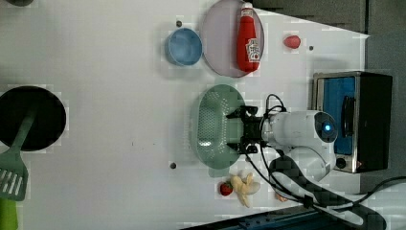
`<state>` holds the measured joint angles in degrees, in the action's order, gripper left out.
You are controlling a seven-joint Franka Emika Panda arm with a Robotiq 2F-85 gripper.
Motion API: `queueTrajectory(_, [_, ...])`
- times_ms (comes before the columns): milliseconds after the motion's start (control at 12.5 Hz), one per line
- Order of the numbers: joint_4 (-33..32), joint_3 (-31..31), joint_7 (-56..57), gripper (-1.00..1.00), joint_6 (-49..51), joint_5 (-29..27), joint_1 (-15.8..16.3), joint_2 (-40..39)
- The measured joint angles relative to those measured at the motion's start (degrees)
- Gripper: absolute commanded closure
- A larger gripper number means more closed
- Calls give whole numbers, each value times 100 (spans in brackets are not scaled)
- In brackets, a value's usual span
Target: Drag strainer left to right.
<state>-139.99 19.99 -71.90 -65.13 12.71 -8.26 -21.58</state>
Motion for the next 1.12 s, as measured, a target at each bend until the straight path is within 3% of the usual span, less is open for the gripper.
queueTrajectory(320, [-56, -164, 380, -100, 62, 303, -313, 67])
queueTrajectory(1120, [-123, -1394, 1818, -100, 0, 204, -457, 104])
